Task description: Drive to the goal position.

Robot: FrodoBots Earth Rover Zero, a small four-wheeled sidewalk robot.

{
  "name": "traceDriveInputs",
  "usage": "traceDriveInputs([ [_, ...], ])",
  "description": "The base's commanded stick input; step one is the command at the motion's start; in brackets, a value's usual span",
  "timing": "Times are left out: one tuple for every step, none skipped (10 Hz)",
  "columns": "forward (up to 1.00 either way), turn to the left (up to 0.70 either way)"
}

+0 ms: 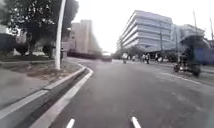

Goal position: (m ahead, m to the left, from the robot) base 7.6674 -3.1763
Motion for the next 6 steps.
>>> traceDriveInputs([
  [0.70,-0.08],
  [0.70,-0.04],
  [0.70,0.00],
  [0.70,0.00],
  [0.70,0.05],
  [0.70,0.14],
])
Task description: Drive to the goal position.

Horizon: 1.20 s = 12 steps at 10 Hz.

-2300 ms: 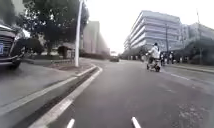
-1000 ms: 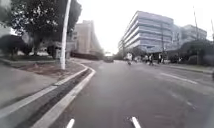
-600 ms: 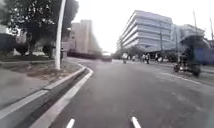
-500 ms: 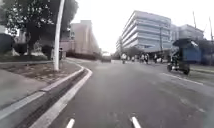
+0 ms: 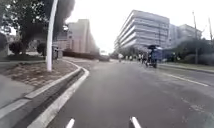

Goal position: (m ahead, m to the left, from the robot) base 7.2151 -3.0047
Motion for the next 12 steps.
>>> traceDriveInputs([
  [0.70,0.14],
  [0.70,0.14],
  [0.70,0.14],
  [0.70,0.14],
  [0.70,0.14],
  [0.70,0.07],
  [0.70,0.00],
  [0.70,0.00],
  [0.70,0.00],
  [0.70,0.00],
  [0.70,0.05],
  [0.70,0.14],
])
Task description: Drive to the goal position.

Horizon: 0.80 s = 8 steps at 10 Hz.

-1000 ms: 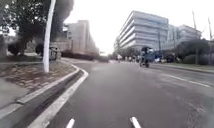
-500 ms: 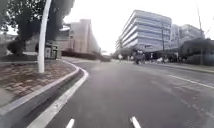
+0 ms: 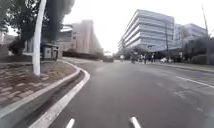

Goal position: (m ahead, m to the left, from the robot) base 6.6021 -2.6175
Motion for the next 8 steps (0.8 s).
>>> traceDriveInputs([
  [0.70,0.13],
  [0.70,0.00],
  [0.70,0.00],
  [0.70,0.00],
  [0.70,0.00],
  [0.70,0.00],
  [0.70,0.00],
  [0.70,0.00],
])
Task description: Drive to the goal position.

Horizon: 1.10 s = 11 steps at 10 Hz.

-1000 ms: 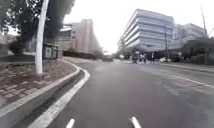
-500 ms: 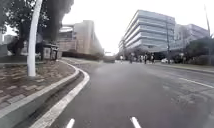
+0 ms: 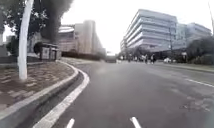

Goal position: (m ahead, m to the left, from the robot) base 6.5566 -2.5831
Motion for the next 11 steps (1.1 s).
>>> traceDriveInputs([
  [0.70,0.00],
  [0.70,0.00],
  [0.70,0.00],
  [0.70,0.00],
  [0.70,0.00],
  [0.70,0.00],
  [0.70,0.00],
  [0.70,0.00],
  [0.70,0.00],
  [0.70,0.00],
  [0.70,0.00],
])
